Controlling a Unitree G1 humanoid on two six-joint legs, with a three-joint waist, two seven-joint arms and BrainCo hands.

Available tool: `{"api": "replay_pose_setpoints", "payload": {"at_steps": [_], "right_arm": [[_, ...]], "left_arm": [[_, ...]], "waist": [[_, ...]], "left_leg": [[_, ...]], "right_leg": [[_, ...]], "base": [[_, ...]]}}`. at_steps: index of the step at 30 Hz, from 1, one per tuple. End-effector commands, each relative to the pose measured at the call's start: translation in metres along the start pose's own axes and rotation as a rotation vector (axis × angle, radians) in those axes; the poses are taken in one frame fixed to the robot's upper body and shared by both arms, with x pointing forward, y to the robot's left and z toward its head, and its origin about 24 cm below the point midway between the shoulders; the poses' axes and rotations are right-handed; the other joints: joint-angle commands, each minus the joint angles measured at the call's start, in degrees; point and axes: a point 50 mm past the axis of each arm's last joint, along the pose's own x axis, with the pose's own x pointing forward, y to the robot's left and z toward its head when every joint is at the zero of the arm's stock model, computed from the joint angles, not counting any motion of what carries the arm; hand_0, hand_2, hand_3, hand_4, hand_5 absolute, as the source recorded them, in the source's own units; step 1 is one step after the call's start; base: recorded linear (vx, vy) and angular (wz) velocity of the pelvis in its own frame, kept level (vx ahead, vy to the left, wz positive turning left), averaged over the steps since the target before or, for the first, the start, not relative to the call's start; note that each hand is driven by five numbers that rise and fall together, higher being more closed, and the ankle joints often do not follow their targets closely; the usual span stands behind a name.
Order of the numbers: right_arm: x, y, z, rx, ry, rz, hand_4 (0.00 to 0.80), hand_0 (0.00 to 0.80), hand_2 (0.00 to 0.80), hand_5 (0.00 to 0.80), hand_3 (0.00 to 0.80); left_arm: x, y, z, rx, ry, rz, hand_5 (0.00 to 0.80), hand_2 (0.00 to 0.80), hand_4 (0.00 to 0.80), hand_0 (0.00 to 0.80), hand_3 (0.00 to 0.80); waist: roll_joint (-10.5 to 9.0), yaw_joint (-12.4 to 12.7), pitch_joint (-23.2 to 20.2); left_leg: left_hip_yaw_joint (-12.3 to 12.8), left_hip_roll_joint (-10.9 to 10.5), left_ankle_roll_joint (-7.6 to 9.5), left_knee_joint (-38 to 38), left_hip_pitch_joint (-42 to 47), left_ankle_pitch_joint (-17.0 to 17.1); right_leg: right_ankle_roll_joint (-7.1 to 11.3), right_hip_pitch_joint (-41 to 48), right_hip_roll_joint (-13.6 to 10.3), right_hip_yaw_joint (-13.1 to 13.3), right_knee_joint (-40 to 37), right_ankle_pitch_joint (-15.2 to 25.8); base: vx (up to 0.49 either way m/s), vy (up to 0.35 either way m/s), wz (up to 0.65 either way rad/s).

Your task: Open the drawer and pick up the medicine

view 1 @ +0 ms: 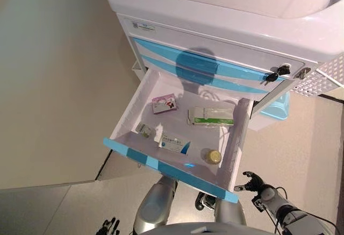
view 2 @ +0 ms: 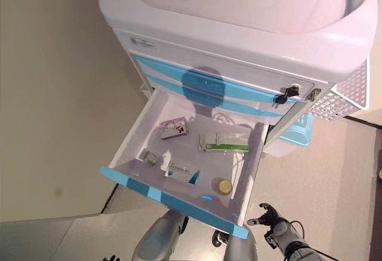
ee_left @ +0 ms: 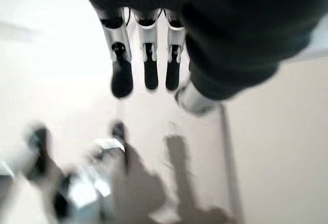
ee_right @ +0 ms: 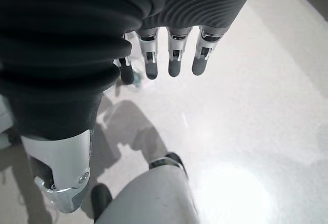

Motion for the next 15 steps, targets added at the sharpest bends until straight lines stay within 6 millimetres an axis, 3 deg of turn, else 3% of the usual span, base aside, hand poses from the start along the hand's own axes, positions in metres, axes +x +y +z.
{"api": "replay_pose_setpoints", "payload": {"at_steps": [1, 6, 10, 15], "right_arm": [[-0.001, -0.019, 0.000, 0.029, -0.035, -0.057, 0.000, 0.000, 0.000, 0.000, 0.000], [0.001, -0.014, 0.007, 0.051, -0.042, -0.062, 0.000, 0.000, 0.000, 0.000, 0.000], [0.001, -0.006, 0.012, 0.082, -0.055, -0.062, 0.000, 0.000, 0.000, 0.000, 0.000], [-0.001, 0.000, 0.016, 0.116, -0.098, -0.054, 0.000, 0.000, 0.000, 0.000, 0.000]], "left_arm": [[-0.005, 0.027, 0.013, 0.153, -0.008, 0.132, 0.000, 0.000, 0.000, 0.000, 0.000], [-0.002, 0.026, 0.028, 0.265, -0.032, 0.218, 0.000, 0.000, 0.000, 0.000, 0.000], [0.005, 0.005, 0.031, 0.523, -0.039, 0.206, 0.000, 0.000, 0.000, 0.000, 0.000], [0.010, -0.018, 0.037, 0.674, -0.075, 0.164, 0.000, 0.000, 0.000, 0.000, 0.000]], "waist": [[0.44, -1.46, -0.10], [-0.85, -2.55, -0.62], [-2.64, -4.57, -0.96], [-4.24, -5.94, -1.42]], "left_leg": [[3.61, -1.92, 5.74, -0.52, -0.12, 0.81], [4.85, -1.49, 5.75, -2.78, 0.84, 1.28], [7.19, -0.56, 5.72, -6.76, 3.96, 2.05], [9.27, 0.39, 5.54, -10.50, 7.61, 2.57]], "right_leg": [[3.93, 1.97, -0.11, 3.88, -8.84, 11.47], [4.32, 2.23, 0.23, 4.66, -11.06, 12.85], [5.03, 3.87, 1.17, 6.63, -14.81, 15.01], [5.60, 6.13, 2.35, 8.10, -18.52, 16.66]], "base": [[0.015, 0.010, -0.05], [0.031, 0.033, -0.05], [0.041, 0.037, -0.37], [0.038, 0.015, -0.36]]}}
